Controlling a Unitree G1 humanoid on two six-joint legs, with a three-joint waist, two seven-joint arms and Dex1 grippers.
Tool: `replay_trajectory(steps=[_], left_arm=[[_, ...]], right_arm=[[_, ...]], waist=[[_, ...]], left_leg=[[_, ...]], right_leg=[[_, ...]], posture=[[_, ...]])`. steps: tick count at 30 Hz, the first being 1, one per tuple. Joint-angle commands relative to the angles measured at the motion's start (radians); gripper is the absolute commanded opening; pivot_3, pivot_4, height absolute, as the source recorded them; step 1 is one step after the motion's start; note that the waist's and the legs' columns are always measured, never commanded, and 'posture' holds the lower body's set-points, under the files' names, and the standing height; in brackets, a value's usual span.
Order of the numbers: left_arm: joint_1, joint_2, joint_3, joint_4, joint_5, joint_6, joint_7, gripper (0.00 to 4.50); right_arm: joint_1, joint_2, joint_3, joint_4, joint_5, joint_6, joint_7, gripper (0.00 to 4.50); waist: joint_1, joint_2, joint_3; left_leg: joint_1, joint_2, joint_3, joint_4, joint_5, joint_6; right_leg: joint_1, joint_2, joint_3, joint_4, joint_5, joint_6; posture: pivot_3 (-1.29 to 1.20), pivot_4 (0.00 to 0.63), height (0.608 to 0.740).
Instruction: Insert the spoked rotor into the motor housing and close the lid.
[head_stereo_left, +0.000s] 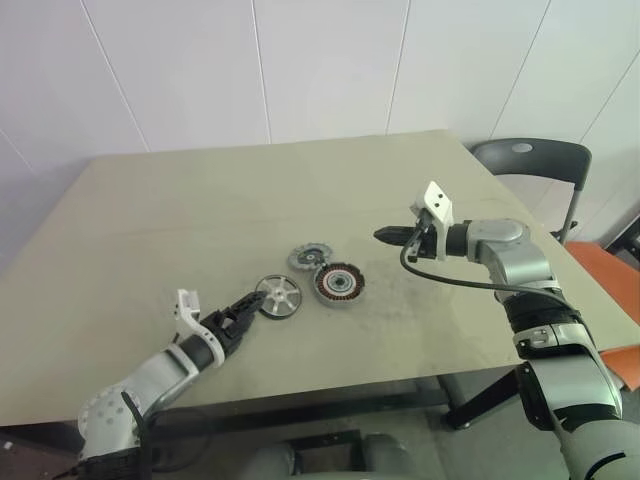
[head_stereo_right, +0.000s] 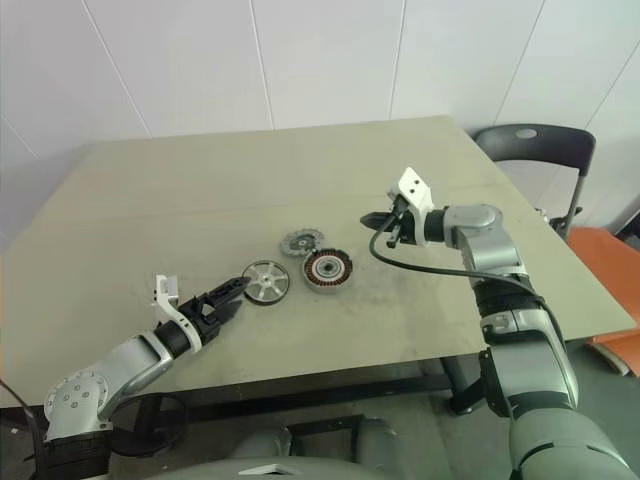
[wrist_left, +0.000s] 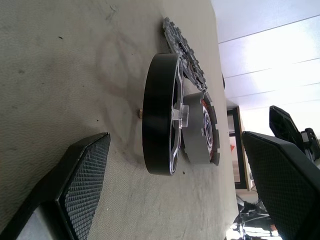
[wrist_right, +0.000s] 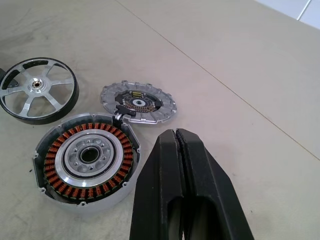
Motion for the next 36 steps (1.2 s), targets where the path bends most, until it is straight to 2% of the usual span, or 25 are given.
replay_trajectory(steps=[1,3,13,14,20,30,36], left_arm=[[-0.013,-0.003,-0.01,-0.008,0.011,-0.011,0.0,4.31],[-0.017,-0.004,-0.011,-0.004,0.018,-0.014,-0.002,3.93],[-0.06,-0.034,-0.022,0.01,0.036,-0.026,-0.006,0.61],[-0.064,-0.036,-0.022,0.012,0.038,-0.026,-0.006,0.39],[-0.077,-0.035,-0.019,0.019,0.034,-0.017,-0.015,0.38],[-0.199,-0.011,0.038,0.048,-0.179,-0.006,-0.112,0.38],[-0.258,-0.043,-0.063,0.171,-0.159,0.055,-0.142,0.38]], right_arm=[[-0.013,-0.006,-0.017,-0.037,0.008,-0.013,-0.003,0.01],[-0.008,-0.007,-0.018,-0.042,0.009,-0.013,-0.006,0.0],[0.007,0.007,-0.021,-0.056,0.015,-0.013,-0.028,0.0],[0.012,0.008,-0.021,-0.06,0.016,-0.012,-0.031,0.0],[0.021,0.007,-0.023,-0.069,0.019,-0.008,-0.039,0.0],[0.067,-0.09,-0.043,-0.077,0.073,0.063,0.091,0.0],[0.113,-0.12,-0.05,-0.092,0.088,0.098,0.125,0.0]], waist=[[0.0,0.0,0.0],[0.0,0.0,0.0],[0.001,0.0,0.0],[0.0,0.0,0.0],[0.0,0.0,0.0],[0.002,0.0,0.0],[0.001,0.0,0.0]], left_leg=[[0.0,0.0,0.0,0.0,0.0,0.0],[0.0,0.0,0.0,0.0,0.0,0.0],[0.0,0.0,0.0,0.0,0.0,0.0],[0.0,0.0,0.0,0.0,0.0,0.0],[0.0,0.0,0.0,0.0,0.0,0.0],[-0.001,-0.001,0.0,0.001,0.0,0.0],[0.0,0.0,0.0,0.0,0.0,0.0]], right_leg=[[0.0,0.0,0.0,0.0,0.0,0.0],[0.0,0.0,0.0,0.0,0.0,0.0],[0.0,0.0,0.0,0.0,0.0,0.0],[0.0,0.0,0.0,0.0,0.0,0.0],[0.0,0.0,0.0,0.0,0.0,0.0],[0.0,0.0,0.0,-0.001,0.0,0.0],[0.001,0.001,0.0,0.0,0.0,0.0]], posture=[[0.0,0.0,0.74],[0.0,0.0,0.74],[0.0,0.0,0.74],[0.0,0.0,0.74],[0.0,0.0,0.74],[0.0,0.0,0.74],[0.0,0.0,0.74]])
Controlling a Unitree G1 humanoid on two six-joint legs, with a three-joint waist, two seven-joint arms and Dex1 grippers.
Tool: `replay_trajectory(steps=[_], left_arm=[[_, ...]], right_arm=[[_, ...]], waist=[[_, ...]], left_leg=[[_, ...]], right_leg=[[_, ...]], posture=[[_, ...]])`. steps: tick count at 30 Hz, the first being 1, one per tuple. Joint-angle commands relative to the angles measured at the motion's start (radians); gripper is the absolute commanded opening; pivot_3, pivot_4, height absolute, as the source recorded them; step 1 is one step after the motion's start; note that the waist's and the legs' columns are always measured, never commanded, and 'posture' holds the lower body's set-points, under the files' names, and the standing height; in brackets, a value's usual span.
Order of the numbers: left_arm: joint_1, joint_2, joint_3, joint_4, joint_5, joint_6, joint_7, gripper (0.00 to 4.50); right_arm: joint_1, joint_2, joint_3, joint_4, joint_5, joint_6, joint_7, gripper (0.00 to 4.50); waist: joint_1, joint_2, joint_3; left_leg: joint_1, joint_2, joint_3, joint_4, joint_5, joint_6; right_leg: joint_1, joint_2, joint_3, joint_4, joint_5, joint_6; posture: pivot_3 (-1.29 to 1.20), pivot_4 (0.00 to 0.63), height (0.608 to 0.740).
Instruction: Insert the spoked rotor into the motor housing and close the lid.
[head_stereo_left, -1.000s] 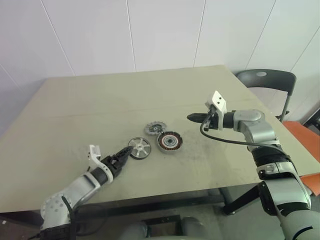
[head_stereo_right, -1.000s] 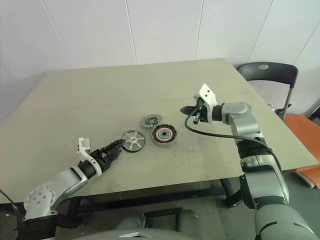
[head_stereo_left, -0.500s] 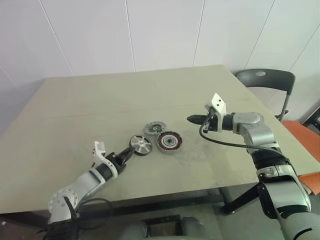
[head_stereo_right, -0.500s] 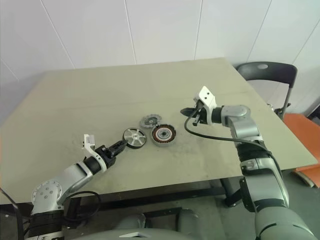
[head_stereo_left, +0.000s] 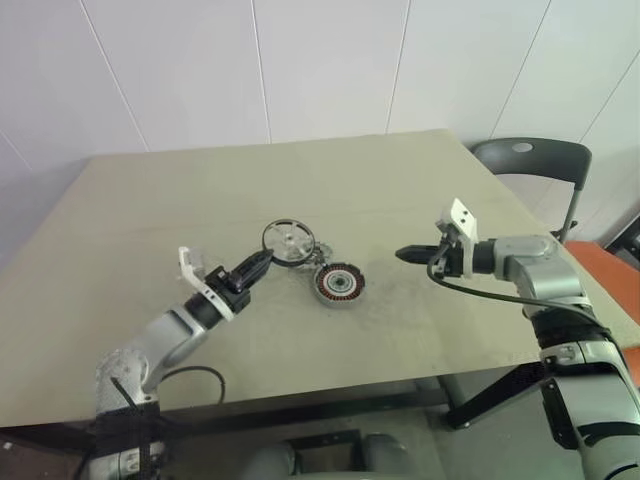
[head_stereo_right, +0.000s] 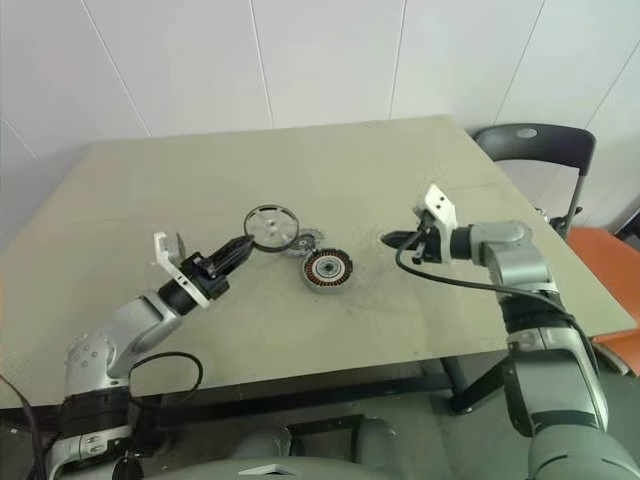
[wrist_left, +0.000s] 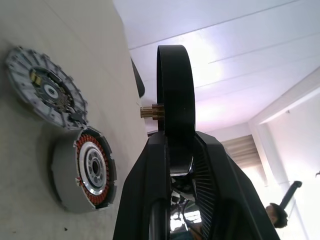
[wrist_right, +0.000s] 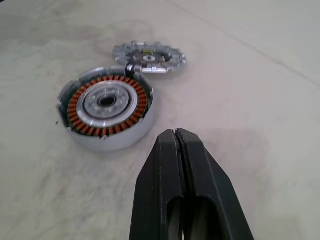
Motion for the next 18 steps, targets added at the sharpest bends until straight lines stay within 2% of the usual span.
replay_trajectory(steps=[1,7,18], left_arm=[[-0.036,-0.026,-0.069,0.079,0.033,0.039,-0.037,0.38],[-0.139,-0.053,-0.103,0.241,0.113,0.079,-0.118,0.38],[-0.253,-0.042,-0.101,0.432,0.278,0.184,-0.264,0.38]], right_arm=[[0.012,-0.016,-0.018,-0.063,0.035,0.032,0.034,0.0],[0.118,-0.048,-0.006,-0.209,0.077,0.137,0.099,0.0],[0.218,-0.107,-0.029,-0.352,0.131,0.222,0.095,0.0]], waist=[[0.0,0.0,0.0],[0.002,-0.001,0.0],[0.001,-0.001,0.0]], left_leg=[[0.0,0.0,0.0,0.0,0.0,0.0],[0.0,0.0,0.0,0.002,0.0,0.0],[0.0,0.0,-0.001,0.003,0.0,0.0]], right_leg=[[0.001,0.0,0.0,0.0,0.0,0.0],[0.001,0.001,0.0,0.0,0.0,0.0],[0.002,0.001,-0.001,0.0,-0.001,0.002]], posture=[[0.0,0.0,0.74],[0.0,0.0,0.74],[0.0,0.0,0.74]])
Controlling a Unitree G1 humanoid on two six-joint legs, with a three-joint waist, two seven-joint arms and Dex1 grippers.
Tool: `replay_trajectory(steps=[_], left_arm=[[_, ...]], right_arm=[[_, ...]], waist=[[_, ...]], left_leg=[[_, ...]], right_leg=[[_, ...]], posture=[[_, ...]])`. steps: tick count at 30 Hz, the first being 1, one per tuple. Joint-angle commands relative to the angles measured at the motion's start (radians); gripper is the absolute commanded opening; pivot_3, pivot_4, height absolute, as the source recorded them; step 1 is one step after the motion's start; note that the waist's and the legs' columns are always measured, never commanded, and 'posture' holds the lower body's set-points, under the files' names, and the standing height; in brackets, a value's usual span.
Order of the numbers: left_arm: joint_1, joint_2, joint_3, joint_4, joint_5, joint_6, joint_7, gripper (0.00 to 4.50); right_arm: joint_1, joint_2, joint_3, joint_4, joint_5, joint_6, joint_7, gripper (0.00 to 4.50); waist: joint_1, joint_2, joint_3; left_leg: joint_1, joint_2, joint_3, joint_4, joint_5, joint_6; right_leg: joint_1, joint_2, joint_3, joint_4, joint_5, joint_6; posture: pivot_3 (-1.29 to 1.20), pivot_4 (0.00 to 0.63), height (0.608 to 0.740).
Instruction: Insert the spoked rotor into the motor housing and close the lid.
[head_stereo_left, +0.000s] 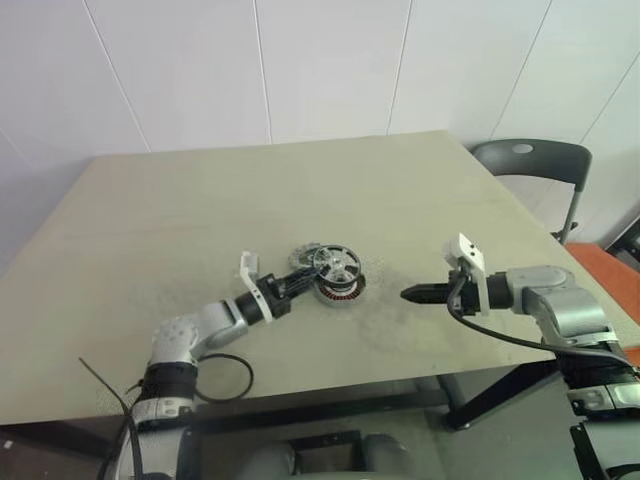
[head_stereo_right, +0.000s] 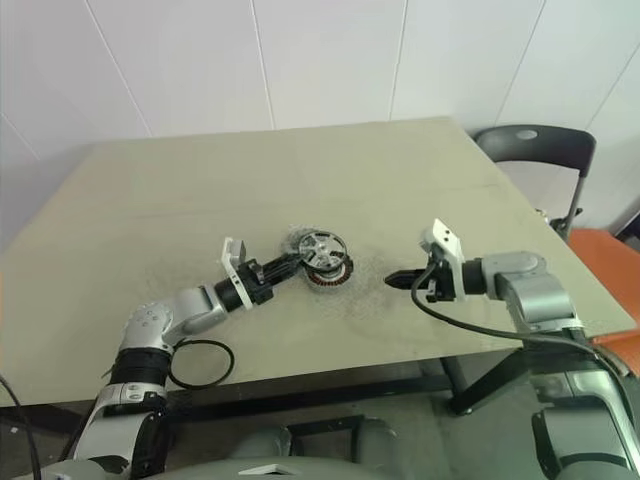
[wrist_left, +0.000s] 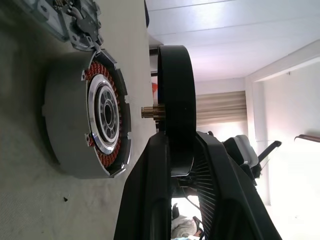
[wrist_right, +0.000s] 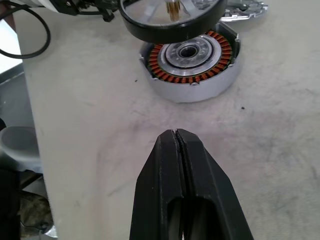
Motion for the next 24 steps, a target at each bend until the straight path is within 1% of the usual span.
replay_trajectory(steps=[1,11,24], left_arm=[[-0.042,-0.005,0.004,0.025,0.053,0.03,-0.064,0.38],[-0.096,-0.031,0.027,0.128,0.202,0.035,-0.173,0.38],[-0.153,-0.021,0.071,0.231,0.371,0.014,-0.287,0.38]], right_arm=[[-0.001,-0.016,-0.028,-0.049,0.029,0.009,-0.008,0.0],[0.016,-0.015,-0.025,-0.076,0.044,0.022,-0.036,0.0],[0.02,-0.014,-0.017,-0.076,0.042,0.021,-0.05,0.0]], waist=[[0.0,0.0,0.0],[0.003,0.0,0.0],[0.003,0.0,0.0]], left_leg=[[0.0,0.0,0.0,0.0,0.0,0.0],[0.0,0.0,0.0,0.001,0.0,0.0],[0.0,0.0,-0.001,0.002,0.0,0.0]], right_leg=[[0.0,0.0,0.0,0.0,0.0,0.001],[0.0,-0.001,0.0,0.0,0.0,0.001],[0.001,-0.001,0.0,0.0,-0.001,0.003]], posture=[[0.0,0.0,0.74],[0.0,0.0,0.74],[0.0,0.0,0.74]])
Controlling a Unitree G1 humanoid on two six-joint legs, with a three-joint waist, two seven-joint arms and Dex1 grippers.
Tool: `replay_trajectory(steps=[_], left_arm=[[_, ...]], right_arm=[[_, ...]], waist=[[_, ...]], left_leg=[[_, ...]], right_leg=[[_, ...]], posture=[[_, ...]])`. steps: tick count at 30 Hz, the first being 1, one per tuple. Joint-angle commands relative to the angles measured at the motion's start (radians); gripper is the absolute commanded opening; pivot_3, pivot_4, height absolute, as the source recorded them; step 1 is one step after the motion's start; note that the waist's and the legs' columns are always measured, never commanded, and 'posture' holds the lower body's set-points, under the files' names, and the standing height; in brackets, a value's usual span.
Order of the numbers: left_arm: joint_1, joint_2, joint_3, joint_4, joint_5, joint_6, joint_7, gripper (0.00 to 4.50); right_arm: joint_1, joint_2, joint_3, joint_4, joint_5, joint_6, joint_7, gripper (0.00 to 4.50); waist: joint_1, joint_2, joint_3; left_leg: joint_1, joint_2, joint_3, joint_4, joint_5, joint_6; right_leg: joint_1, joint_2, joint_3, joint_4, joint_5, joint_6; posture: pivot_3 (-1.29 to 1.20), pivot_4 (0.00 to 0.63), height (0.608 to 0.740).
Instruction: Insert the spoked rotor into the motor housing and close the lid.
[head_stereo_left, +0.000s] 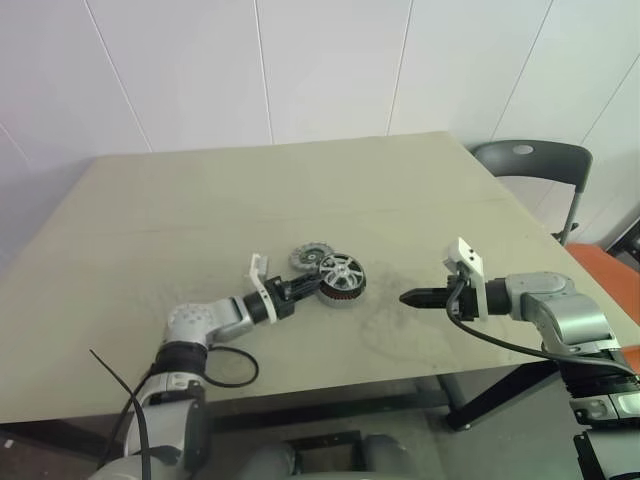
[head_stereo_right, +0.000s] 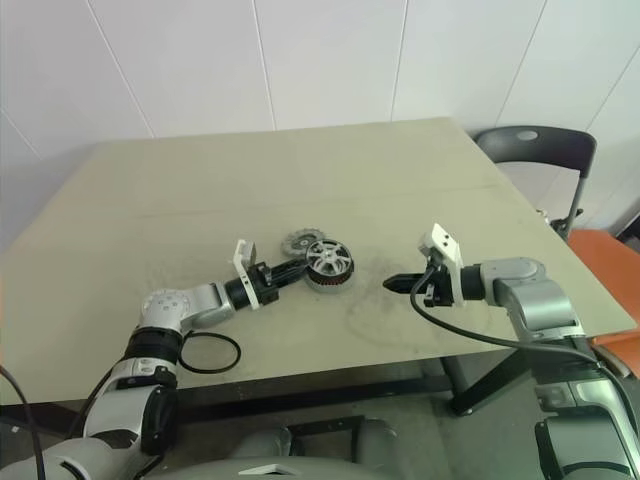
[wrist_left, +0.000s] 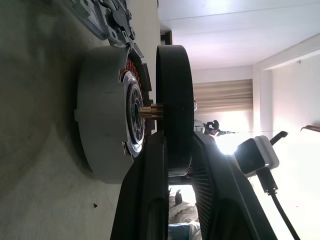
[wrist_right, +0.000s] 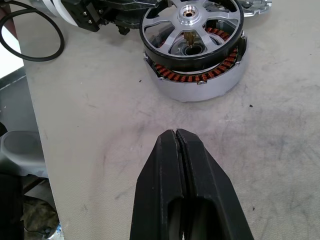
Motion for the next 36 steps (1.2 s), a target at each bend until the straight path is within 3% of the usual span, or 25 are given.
replay_trajectory(steps=[1,18,27,36], left_arm=[[-0.024,0.004,0.025,0.015,0.039,-0.002,-0.031,0.38],[-0.033,-0.032,0.051,0.069,0.154,0.009,-0.081,0.38],[-0.052,-0.042,0.06,0.134,0.218,-0.026,-0.121,0.38],[-0.055,-0.069,0.053,0.191,0.281,-0.053,-0.161,0.38]], right_arm=[[-0.01,-0.011,-0.017,-0.033,0.017,-0.004,-0.003,0.0],[0.001,-0.001,-0.013,-0.03,0.012,-0.015,-0.031,0.0],[-0.009,0.007,-0.008,-0.02,0.006,-0.029,-0.046,0.0],[-0.008,0.01,-0.007,-0.025,0.008,-0.031,-0.051,0.0]], waist=[[0.0,0.0,0.0],[0.0,0.0,0.0],[-0.005,0.0,0.0],[-0.003,0.002,-0.001]], left_leg=[[0.0,0.0,0.0,0.0,0.0,0.0],[0.001,0.0,-0.002,0.001,0.0,0.0],[0.013,0.0,-0.002,0.001,-0.002,-0.003],[0.015,0.0,-0.002,0.002,-0.002,-0.003]], right_leg=[[0.0,0.0,0.0,0.0,0.0,0.0],[0.002,-0.001,-0.001,0.0,0.0,0.001],[0.014,0.0,-0.002,-0.001,-0.001,0.001],[0.019,-0.002,-0.006,-0.002,-0.002,0.002]], posture=[[0.0,0.0,0.74],[0.0,0.0,0.74],[0.0,0.0,0.74],[0.0,0.0,0.74]])
